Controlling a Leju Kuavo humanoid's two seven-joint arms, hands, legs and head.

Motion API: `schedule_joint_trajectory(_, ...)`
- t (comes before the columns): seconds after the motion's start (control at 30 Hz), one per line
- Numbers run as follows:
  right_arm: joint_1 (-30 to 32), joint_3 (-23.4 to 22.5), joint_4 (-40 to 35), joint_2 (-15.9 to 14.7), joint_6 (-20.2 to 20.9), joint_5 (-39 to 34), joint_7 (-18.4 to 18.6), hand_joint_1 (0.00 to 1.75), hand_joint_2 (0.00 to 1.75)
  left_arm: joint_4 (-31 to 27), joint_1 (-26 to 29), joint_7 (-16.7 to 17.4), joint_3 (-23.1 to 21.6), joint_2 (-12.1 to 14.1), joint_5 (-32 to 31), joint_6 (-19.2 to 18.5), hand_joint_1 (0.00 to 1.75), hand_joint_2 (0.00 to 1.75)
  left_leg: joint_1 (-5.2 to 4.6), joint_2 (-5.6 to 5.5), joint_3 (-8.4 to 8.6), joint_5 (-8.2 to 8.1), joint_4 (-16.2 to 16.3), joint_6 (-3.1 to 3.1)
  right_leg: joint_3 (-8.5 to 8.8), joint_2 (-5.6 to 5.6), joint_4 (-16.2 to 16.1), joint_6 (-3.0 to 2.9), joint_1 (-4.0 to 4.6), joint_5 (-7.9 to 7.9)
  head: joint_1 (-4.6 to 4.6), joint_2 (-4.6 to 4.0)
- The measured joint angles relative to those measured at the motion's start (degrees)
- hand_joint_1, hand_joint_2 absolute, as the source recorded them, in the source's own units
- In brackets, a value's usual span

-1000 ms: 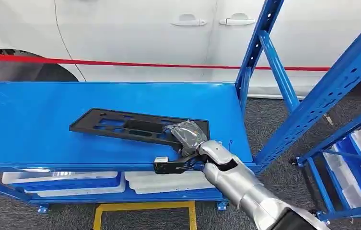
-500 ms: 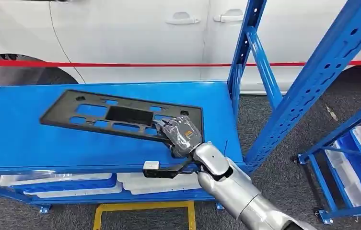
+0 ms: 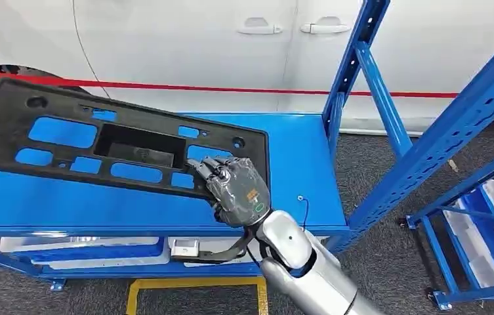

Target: Take the parts from the cabinet and place them on the table.

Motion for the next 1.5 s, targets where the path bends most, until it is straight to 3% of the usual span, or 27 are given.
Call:
schedule_joint_trajectory(0.03,0.48,0.0,-0.41,0.0,-0.06,0.24,0.17,1.75,1.75,0.0,0.01,-0.06,0.09,0.0,0.0,-0.11,0.0,0.0,-0.02,-0.01,0.03,0.0,0.02,0.0,-0.97,0.0,1.84,0.05,-0.02,-0.03,-0.02,0.0)
schedule_joint_trajectory(0.07,0.91,0.0,-0.83,0.0,-0.11,0.57,0.35,1.75,1.75,0.0,0.0,-0.2,0.15,0.0,0.0,-0.26,0.0,0.0,-0.02,-0.04,0.07,-0.01,0.03,0.0,-0.59,0.0,0.85,0.02,-0.03,1.25,0.02,0.0)
schedule_joint_trajectory(0.17,1.89,0.09,-2.36,0.11,-0.87,1.75,0.96,1.75,1.75,0.0,0.0,-0.65,0.3,-0.15,0.15,-0.7,0.0,0.0,-0.02,-0.22,0.3,-0.19,0.12,-0.28,6.28,0.0,-13.07,-0.82,0.03,8.48,0.0,0.0)
schedule_joint_trajectory(0.2,2.18,0.22,-2.86,0.22,-1.42,2.23,1.14,1.75,1.75,0.0,-0.01,-0.9,0.42,-0.26,0.31,-1.03,0.0,0.0,-0.3,-0.21,0.19,-0.24,0.14,-0.57,7.46,0.04,-15.25,-1.06,0.36,7.65,-0.02,0.0)
schedule_joint_trajectory(0.23,2.56,0.31,-3.37,0.44,-1.79,2.54,1.27,1.75,1.75,0.0,-0.03,-1.14,0.63,-0.26,0.44,-1.33,0.0,1.75,-0.34,-0.22,0.09,-0.24,0.28,-0.94,7.3,0.04,-15.8,-1.11,0.51,7.96,-0.02,0.0)
schedule_joint_trajectory(0.33,3.52,0.9,-4.37,0.77,-2.08,2.86,1.57,1.75,1.75,0.0,-0.03,-1.84,1.38,-0.26,0.59,-2.1,0.0,1.75,-0.23,-0.2,0.41,-0.09,-0.27,-1.98,7.35,0.15,-16.02,-1.68,0.56,8.1,-0.04,0.0)
schedule_joint_trajectory(0.4,3.78,1.29,-4.89,1.02,-2.08,2.95,1.68,1.75,1.75,0.0,-0.02,-2.14,1.51,-0.13,0.57,-2.21,0.0,1.75,-0.15,-0.13,-0.41,-2.15,2.06,-2.47,8.14,-0.11,-16.88,-2.55,-0.03,8.56,-0.09,0.0)
schedule_joint_trajectory(0.5,3.95,1.71,-5.16,1.31,-2.18,2.95,1.75,1.75,1.75,0.0,0.03,-2.16,1.57,-0.13,0.55,-2.25,0.0,1.75,-0.03,-0.12,-5.99,-8.22,14.36,-3.02,8.1,-0.3,-16.85,-2.81,0.14,8.49,-0.11,0.0)
schedule_joint_trajectory(0.53,4.2,1.86,-5.16,1.31,-2.18,2.95,1.79,1.73,1.75,0.0,0.08,-2.16,1.57,-0.13,0.57,-2.25,0.0,1.75,-0.03,-0.12,-7.47,-8.85,17.48,-3.11,8.09,-0.3,-16.79,-2.83,0.19,8.47,-0.13,0.0)
schedule_joint_trajectory(0.57,4.43,1.99,-5.16,1.31,-2.18,2.95,1.84,1.75,1.75,0.0,0.12,-2.16,1.62,-0.09,0.57,-2.25,0.0,1.75,-0.03,-0.12,-7.4,-7.85,17.24,-3.11,8.13,-0.29,-16.75,-2.86,0.19,8.44,-0.11,0.0)
schedule_joint_trajectory(0.6,4.51,2.12,-5.16,1.31,-2.18,2.97,1.84,1.75,1.75,0.0,0.13,-2.16,1.66,-0.07,0.57,-2.25,0.0,1.75,-0.03,-0.11,-6.01,-5.66,14.16,-3.05,8.17,-0.23,-16.67,-2.85,0.17,8.37,-0.13,0.0)
schedule_joint_trajectory(0.67,4.5,2.23,-5.24,1.36,-2.18,2.95,1.84,1.75,1.75,0.0,0.08,-2.19,1.73,0.09,0.57,-2.27,0.0,1.75,-0.03,-0.06,-1.06,-0.53,4.06,-2.77,8.38,-0.09,-16.4,-2.59,0.13,8.1,-0.13,0.0)
schedule_joint_trajectory(0.7,4.51,2.23,-5.42,1.36,-2.18,2.93,1.88,1.75,1.75,0.0,0.07,-2.23,1.77,0.13,0.59,-2.47,0.0,1.75,-0.05,-0.05,0.52,-0.61,0.62,-2.51,8.33,-0.12,-16.27,-2.29,0.19,7.89,-0.11,0.0)
schedule_joint_trajectory(0.73,4.41,2.23,-5.46,1.36,-2.18,2.8,1.97,1.75,1.75,0.0,0.03,-2.36,1.81,0.13,0.59,-2.89,0.0,1.75,-0.4,-0.21,0.8,-0.59,-0.06,-2.19,8.05,-0.07,-15.82,-1.99,0.57,7.79,-0.07,0.0)
schedule_joint_trajectory(0.83,4.47,2.25,-5.46,1.36,-2.14,2.36,1.94,1.75,1.75,0.0,0.08,-2.75,2.27,0.17,0.9,-3.5,0.0,1.75,-0.6,-0.26,0.61,-0.53,0.17,-1.51,8.16,-0.13,-16.29,-1.33,0.45,8.09,-0.04,0.0)
schedule_joint_trajectory(0.9,4.43,2.25,-5.48,1.36,-2.14,2.18,2.03,1.75,1.75,0.0,0.04,-2.45,2.77,0.17,1.09,-2.72,0.0,1.75,0.01,-0.07,0.95,-0.03,-0.65,-0.65,7.54,-0.14,-14.87,-0.65,0.44,6.71,-0.02,0.0)
schedule_joint_trajectory(0.93,4.39,2.25,-5.48,1.36,-2.14,2.01,2.21,1.75,1.75,0.0,-0.02,-1.9,2.8,0.17,1.05,-1.94,0.0,1.75,0.01,-0.03,0.91,0.0,-0.65,-0.15,6.07,-0.14,-11.5,-0.47,0.38,4.49,0.02,0.0)
schedule_joint_trajectory(1.0,4.61,2.25,-5.44,1.31,-2.08,1.86,2.43,1.75,1.75,0.0,0.01,-0.65,2.93,0.2,0.48,-0.21,0.0,1.75,-0.07,-0.01,0.86,-0.05,-0.61,-0.03,1.93,-0.15,-2.59,-0.13,0.1,0.55,0.0,0.0)
schedule_joint_trajectory(1.03,4.7,2.25,-5.42,1.25,-2.03,1.77,2.47,1.75,1.75,0.0,0.04,-0.15,3.02,0.28,0.39,0.48,0.0,1.75,-0.09,0.0,0.83,-0.06,-0.53,-0.03,0.35,-0.16,0.58,-0.03,-0.01,-0.22,0.04,0.0)
schedule_joint_trajectory(1.07,4.77,2.25,-5.35,1.16,-2.01,1.62,2.56,1.75,1.75,0.0,0.05,0.26,3.08,0.33,0.17,1.18,0.0,1.75,-0.09,-0.03,0.82,-0.08,-0.45,-0.01,-0.08,-0.17,1.2,0.02,-0.1,0.45,0.02,0.0)
schedule_joint_trajectory(1.1,4.76,2.25,-5.24,1.16,-1.95,1.49,2.69,1.75,1.75,0.0,0.03,0.44,3.13,0.31,0.02,1.66,0.0,1.75,-0.09,-0.08,0.84,-0.15,-0.35,-0.05,0.78,-0.17,-0.77,-0.02,-0.17,2.24,0.04,0.0)
schedule_joint_trajectory(1.17,4.73,2.25,-5.2,1.16,-1.88,1.31,2.84,1.75,1.75,0.0,0.02,0.7,3.13,0.13,-0.2,2.36,0.0,1.75,-0.09,-0.24,1.01,-0.35,-0.18,-0.26,5.64,-0.18,-10.87,-0.53,-0.21,7.63,0.02,0.0)
schedule_joint_trajectory(1.2,4.68,2.25,-5.2,1.18,-1.79,1.31,2.86,1.75,1.75,0.0,0.05,0.98,3.13,0.02,-0.61,2.76,0.0,1.75,-0.07,-0.25,1.04,-0.44,-0.14,-0.42,7.37,-0.2,-15.0,-0.92,-0.11,8.3,0.04,0.0)
schedule_joint_trajectory(1.33,4.58,2.25,-4.94,1.2,-1.22,1.18,3.04,1.75,1.75,0.0,0.04,1.73,3.26,-0.02,-1.42,3.61,0.0,1.75,-0.21,-0.21,0.74,-0.14,-0.32,-1.8,7.63,0.03,-15.85,-1.39,0.68,8.1,0.0,0.0)
schedule_joint_trajectory(1.37,4.55,2.25,-4.94,1.2,-1.22,1.14,3.08,1.75,1.75,0.0,-0.04,1.83,3.37,0.02,-1.57,3.78,0.0,1.75,-0.28,-0.26,0.94,-0.16,-0.41,-2.24,7.9,0.03,-16.61,-1.91,0.12,8.48,0.0,0.0)
schedule_joint_trajectory(1.43,4.42,2.25,-4.96,1.35,-1.22,1.14,3.06,1.75,1.75,0.0,0.01,1.88,3.56,0.02,-1.66,3.95,0.0,1.75,-0.13,-0.18,-0.47,-2.98,2.83,-2.52,8.22,-0.23,-17.12,-2.54,-0.19,8.83,-0.15,0.0)
schedule_joint_trajectory(1.5,4.39,2.25,-4.9,1.53,-1.2,1.14,3.06,1.75,1.75,0.0,0.01,1.9,3.58,0.0,-1.7,3.93,0.0,1.75,-0.02,-0.15,-4.55,-7.38,11.83,-2.95,8.1,-0.33,-17.11,-2.65,-0.07,8.88,-0.13,0.0)
